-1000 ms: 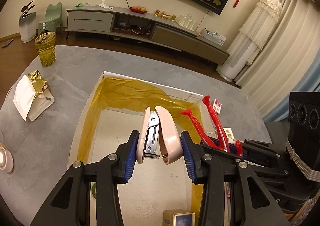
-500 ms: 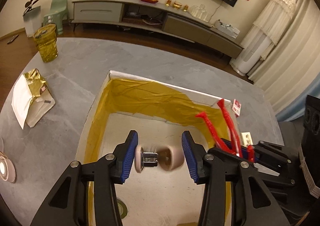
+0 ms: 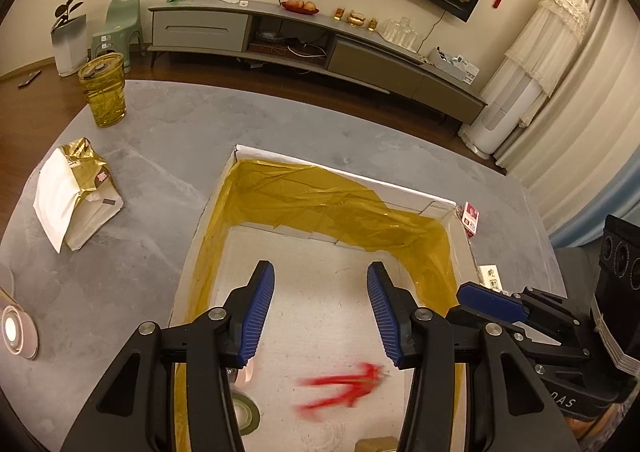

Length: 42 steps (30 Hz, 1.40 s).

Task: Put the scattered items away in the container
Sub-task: 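Open the left tool to drop the stapler while the right tool releases the figure, then move both tools away from the box toward the glasses and pink clip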

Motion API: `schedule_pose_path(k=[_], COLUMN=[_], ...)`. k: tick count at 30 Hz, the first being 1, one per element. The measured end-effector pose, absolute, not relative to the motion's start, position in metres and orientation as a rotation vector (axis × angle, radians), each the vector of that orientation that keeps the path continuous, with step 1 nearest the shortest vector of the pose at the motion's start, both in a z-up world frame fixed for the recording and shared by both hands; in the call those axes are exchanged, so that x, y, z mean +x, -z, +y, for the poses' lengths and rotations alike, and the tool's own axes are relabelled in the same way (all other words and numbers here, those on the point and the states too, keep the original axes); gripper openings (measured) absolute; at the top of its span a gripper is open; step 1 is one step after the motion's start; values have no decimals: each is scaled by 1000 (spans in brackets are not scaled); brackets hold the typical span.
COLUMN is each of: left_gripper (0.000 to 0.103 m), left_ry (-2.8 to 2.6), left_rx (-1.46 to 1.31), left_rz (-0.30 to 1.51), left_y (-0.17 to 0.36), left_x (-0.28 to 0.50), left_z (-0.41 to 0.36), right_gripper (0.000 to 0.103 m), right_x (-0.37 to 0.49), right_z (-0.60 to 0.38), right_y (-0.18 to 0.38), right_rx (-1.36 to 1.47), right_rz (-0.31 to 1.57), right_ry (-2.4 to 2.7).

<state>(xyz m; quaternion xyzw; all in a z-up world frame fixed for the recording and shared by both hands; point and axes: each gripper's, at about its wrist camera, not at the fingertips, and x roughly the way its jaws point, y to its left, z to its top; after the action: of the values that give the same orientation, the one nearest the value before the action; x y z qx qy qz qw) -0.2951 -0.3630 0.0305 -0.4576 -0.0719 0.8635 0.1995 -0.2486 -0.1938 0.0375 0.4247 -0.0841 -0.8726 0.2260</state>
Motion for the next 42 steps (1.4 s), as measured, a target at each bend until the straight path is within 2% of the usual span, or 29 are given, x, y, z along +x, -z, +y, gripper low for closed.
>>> schedule_pose_path(k=[20,33,42], left_gripper=[50,50,50], left_ry=[-2504,-2541,-2529], left_rx=[-1204,-1132,-1071], left_rz=[41,147,155], left_y=[-48,-73,-82], left_x=[-212,-156,-114], left_z=[-326,-297,-278], right_gripper=[32,32,32], right_x=[-178,-115,-70], right_z=[-192,-164,-131], right_y=[-39,-43,-50], right_rx=[1134,1090,1043], right_rz=[-179,-273,-399], right_ry=[2347,2325,2323])
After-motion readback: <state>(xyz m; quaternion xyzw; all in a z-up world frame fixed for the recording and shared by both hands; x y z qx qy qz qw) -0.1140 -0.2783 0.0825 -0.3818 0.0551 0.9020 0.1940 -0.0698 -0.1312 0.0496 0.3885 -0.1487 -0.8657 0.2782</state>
